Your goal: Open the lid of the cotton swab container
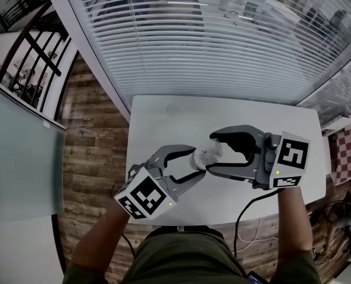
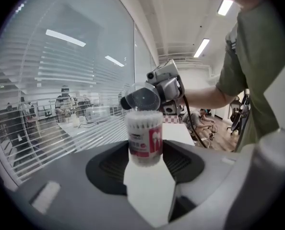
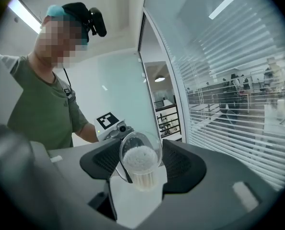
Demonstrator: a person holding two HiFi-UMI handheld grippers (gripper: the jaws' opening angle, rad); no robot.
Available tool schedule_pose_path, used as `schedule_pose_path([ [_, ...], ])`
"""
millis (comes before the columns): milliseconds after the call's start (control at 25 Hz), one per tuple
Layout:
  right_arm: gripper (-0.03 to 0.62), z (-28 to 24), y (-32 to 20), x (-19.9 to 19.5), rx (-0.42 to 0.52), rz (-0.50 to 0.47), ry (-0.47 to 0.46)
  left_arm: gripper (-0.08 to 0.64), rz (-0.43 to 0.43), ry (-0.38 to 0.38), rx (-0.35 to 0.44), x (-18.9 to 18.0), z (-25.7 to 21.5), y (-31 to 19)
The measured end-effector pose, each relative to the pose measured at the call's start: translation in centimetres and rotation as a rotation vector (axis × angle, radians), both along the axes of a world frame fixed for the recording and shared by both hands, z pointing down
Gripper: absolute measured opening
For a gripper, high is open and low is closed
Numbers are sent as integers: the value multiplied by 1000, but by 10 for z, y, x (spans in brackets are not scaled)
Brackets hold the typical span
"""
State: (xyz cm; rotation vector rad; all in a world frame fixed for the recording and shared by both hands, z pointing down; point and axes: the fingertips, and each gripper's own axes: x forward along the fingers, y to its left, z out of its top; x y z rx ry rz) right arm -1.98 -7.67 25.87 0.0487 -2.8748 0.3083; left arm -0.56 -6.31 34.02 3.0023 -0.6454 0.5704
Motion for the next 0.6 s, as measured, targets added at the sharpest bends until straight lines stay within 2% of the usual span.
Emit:
schedule_pose_path([
  [320, 278, -20, -1, 18, -87, 49, -239, 228, 16, 54, -3, 4, -14, 5],
  [600, 278, -28, 0, 33, -154, 83, -402, 227, 18, 81, 1, 6, -23, 10],
])
